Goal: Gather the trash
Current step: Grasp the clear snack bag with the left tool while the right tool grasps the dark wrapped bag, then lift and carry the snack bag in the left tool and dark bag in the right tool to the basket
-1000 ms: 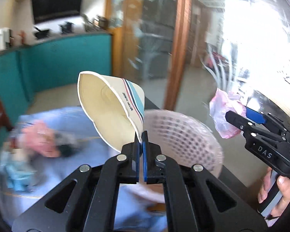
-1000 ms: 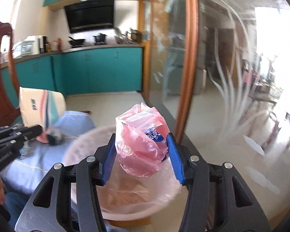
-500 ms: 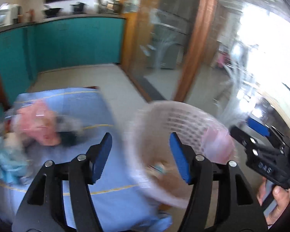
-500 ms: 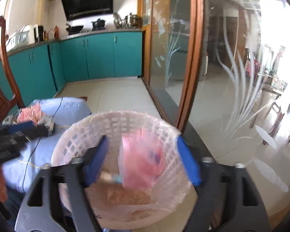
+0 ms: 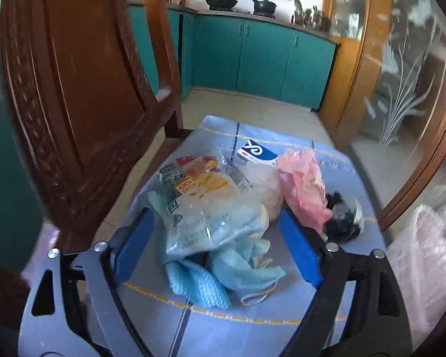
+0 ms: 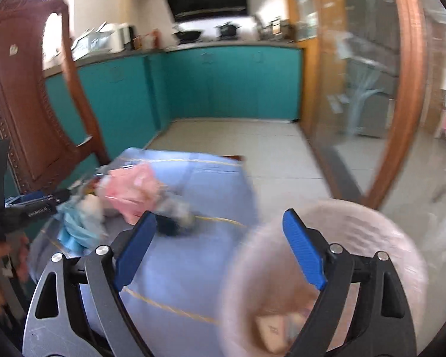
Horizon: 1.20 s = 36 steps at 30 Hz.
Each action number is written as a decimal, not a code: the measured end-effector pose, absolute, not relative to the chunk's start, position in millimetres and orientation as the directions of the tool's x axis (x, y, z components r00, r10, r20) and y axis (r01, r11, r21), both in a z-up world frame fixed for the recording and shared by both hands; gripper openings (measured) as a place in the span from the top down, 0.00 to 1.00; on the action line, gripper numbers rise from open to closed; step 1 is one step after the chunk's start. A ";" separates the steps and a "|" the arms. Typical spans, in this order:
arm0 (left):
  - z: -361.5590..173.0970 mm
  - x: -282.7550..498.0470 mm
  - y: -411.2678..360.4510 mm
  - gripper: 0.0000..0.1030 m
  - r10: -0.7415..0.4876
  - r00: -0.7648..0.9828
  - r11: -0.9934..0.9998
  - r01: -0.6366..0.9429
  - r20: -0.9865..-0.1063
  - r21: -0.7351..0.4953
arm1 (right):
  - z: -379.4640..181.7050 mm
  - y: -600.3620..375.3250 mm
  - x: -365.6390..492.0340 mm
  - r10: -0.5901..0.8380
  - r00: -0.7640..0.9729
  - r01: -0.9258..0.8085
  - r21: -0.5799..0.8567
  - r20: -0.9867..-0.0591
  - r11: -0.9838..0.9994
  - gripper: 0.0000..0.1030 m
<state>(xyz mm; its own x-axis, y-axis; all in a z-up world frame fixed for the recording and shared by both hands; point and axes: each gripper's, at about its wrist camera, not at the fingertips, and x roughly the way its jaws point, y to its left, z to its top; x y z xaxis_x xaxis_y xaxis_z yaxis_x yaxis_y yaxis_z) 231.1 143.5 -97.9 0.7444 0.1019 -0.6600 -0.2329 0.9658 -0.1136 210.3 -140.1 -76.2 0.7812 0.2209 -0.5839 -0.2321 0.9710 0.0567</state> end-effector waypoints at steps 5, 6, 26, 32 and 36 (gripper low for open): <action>-106.4 233.9 147.5 0.11 0.064 0.762 0.959 -0.225 -0.644 -0.172 | -116.3 -89.8 277.0 0.215 0.702 -0.230 0.070 -0.679 0.971 0.17; -106.6 237.7 149.6 0.11 0.065 0.762 0.960 -0.225 -0.644 -0.169 | -124.0 -83.7 286.7 0.191 0.699 -0.212 0.055 -0.690 0.976 0.17; -140.4 248.1 142.4 0.57 0.036 0.697 0.969 -0.201 -0.716 -0.147 | -177.3 -60.7 288.6 0.186 0.621 -0.241 0.041 -0.761 0.970 0.39; -129.8 219.4 134.0 0.84 0.098 0.750 0.975 -0.203 -0.654 -0.087 | -165.6 -72.6 253.5 0.213 0.639 -0.252 0.061 -0.739 0.966 0.39; -117.4 197.8 122.1 0.86 0.143 0.795 0.978 -0.206 -0.590 -0.040 | -158.0 -75.8 229.9 0.208 0.658 -0.267 0.034 -0.723 0.963 0.39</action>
